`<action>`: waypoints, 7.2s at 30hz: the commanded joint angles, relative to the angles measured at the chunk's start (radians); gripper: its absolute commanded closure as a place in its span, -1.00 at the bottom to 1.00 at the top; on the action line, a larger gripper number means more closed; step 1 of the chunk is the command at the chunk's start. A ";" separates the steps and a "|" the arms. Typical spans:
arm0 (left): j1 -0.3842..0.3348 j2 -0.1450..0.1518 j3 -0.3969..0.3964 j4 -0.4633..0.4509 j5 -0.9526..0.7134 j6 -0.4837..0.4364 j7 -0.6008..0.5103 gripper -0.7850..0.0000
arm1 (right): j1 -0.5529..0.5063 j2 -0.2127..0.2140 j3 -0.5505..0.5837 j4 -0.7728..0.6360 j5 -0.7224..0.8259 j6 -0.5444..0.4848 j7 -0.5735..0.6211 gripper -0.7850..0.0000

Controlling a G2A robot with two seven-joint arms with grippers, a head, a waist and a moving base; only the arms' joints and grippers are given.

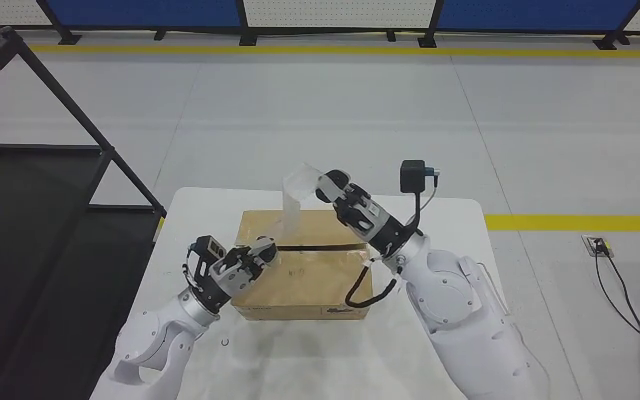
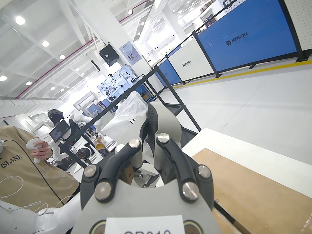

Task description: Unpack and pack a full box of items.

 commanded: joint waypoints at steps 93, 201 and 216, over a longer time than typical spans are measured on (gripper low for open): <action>0.005 -0.028 -0.148 0.167 -1.183 0.409 0.027 -1.00 | 0.081 0.049 0.102 0.162 -0.294 -0.431 -0.121 1.00; 0.179 0.061 -0.046 -0.117 0.041 0.090 -0.125 1.00 | 0.089 0.077 0.089 -0.075 -0.166 -0.369 -0.146 1.00; 0.208 0.063 -0.136 -0.131 -0.057 0.028 -0.053 1.00 | 0.085 0.089 0.143 0.015 -0.107 -0.455 -0.152 1.00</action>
